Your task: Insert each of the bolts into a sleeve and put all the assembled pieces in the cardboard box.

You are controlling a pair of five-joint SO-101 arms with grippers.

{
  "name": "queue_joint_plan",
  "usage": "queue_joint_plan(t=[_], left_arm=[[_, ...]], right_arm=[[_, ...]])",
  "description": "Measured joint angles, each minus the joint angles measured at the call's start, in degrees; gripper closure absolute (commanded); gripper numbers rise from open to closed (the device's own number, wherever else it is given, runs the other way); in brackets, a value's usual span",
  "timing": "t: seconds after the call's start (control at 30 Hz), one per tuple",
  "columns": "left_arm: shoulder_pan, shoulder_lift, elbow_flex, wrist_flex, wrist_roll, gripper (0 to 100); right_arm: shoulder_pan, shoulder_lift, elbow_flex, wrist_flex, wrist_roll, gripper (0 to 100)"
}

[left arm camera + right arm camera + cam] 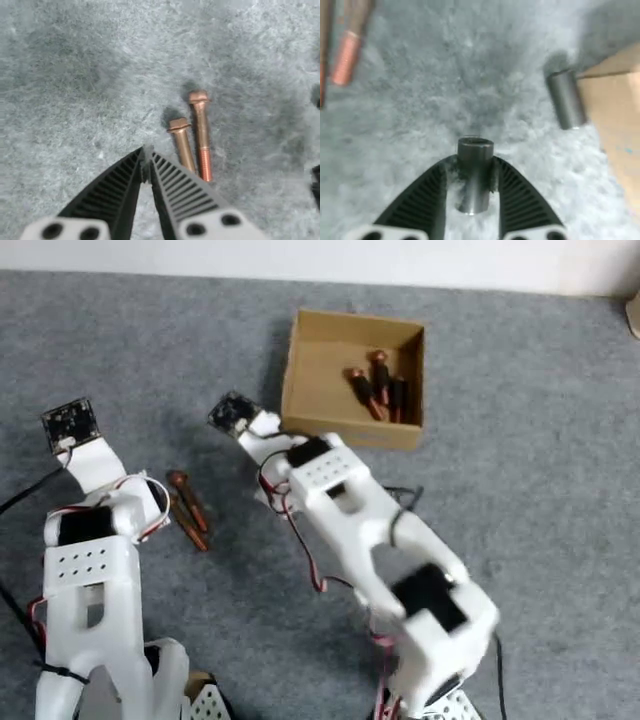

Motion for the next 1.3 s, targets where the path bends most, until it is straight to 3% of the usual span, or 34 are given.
queue_joint_plan(t=[0.23,0.57,0.73,0.83,1.0,1.3], left_arm=[[0.97,1.85,-3.16,3.43,0.09,98],[2.99,29.19,-17.93,7.21,-1.85,98],[3.52,32.62,-20.92,10.90,-1.93,94],[5.27,32.79,-21.01,10.99,-1.93,88],[7.74,32.79,-21.01,11.16,-1.14,88],[8.79,38.07,-21.01,1.58,4.04,88]], right_arm=[[0.00,-22.15,13.89,0.09,0.00,99.4],[3.69,-55.82,41.05,0.09,0.00,99.4],[7.56,-67.34,52.66,0.00,0.00,99.4],[7.91,-72.00,58.64,-2.20,0.00,99.4],[8.09,-75.43,61.89,-3.52,0.00,99.4],[8.09,-75.78,62.42,-5.63,0.00,99.4]])
